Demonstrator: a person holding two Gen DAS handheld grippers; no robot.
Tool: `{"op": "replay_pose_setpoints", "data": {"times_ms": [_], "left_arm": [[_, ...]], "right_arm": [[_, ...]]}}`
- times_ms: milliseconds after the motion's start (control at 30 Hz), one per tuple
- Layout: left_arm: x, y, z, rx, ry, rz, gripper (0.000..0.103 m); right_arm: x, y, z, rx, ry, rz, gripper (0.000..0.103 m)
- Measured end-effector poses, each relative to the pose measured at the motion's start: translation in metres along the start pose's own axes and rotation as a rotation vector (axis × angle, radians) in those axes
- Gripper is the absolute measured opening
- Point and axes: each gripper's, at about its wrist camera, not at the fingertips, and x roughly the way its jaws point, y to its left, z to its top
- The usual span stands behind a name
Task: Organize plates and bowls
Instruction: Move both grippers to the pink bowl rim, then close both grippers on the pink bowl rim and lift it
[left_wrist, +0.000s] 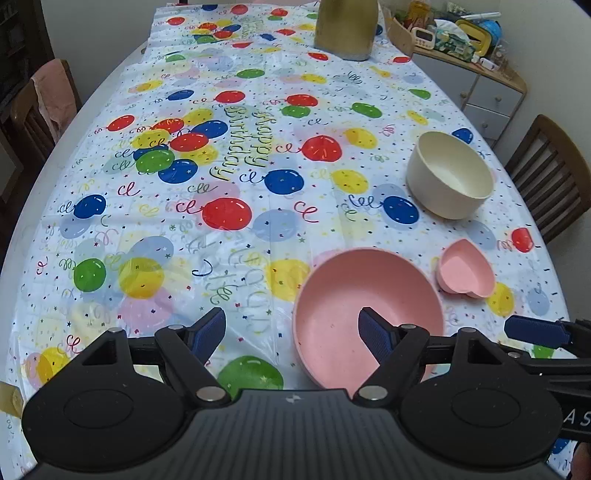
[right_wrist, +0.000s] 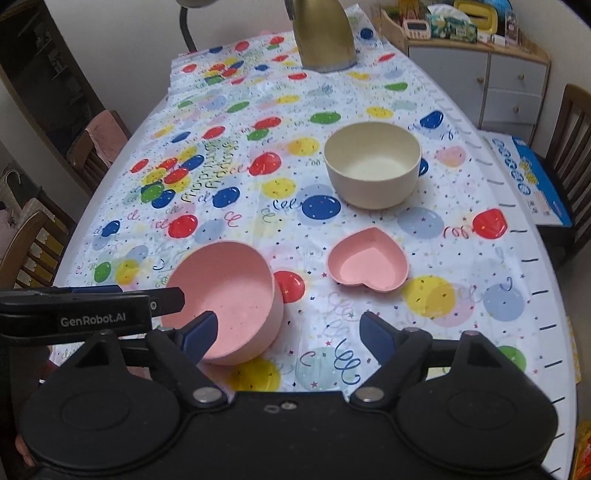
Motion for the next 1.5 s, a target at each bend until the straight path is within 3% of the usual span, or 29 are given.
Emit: {"op": "replay_pose_setpoints", "data": {"times_ms": [167,367,433,567,633,767,833,1200,1500], "left_arm": [[0.014,-0.002,0.003,0.014,0.009,0.001,0.078],[0.023,-0.001,0.004,0.014,0.018,-0.009,0.076],[0.024,-0.002,0.004,0.02,0.02,-0.013,0.064],[0.027,-0.002,0.004,0.012,0.03,-0.022,0.054],[0.029,-0.001,0.003,0.006,0.042,-0.033,0.036],[0.03,0.0,0.002,-0.008,0.055,-0.041,0.029],[0.03,0.0,0.001,-0.008,0.062,-0.048,0.021],[0.009,-0.013,-0.013,0.023,0.087,-0.09,0.018],[-0.028,-0.034,-0.035,0.096,0.097,-0.138,0.018]], "right_arm": [[0.022,0.002,0.005,0.018,0.038,0.008,0.072],[0.041,0.003,0.006,0.056,0.079,0.012,0.05],[0.044,0.003,0.006,0.066,0.085,0.018,0.042],[0.048,0.006,0.006,0.07,0.093,0.023,0.033],[0.049,0.007,0.005,0.07,0.095,0.022,0.027],[0.05,0.01,0.005,0.073,0.096,0.013,0.019],[0.05,0.012,0.005,0.07,0.098,0.008,0.013],[0.036,0.014,0.0,0.068,0.079,-0.032,0.01],[-0.002,0.006,-0.019,0.074,0.07,-0.034,0.01]]}}
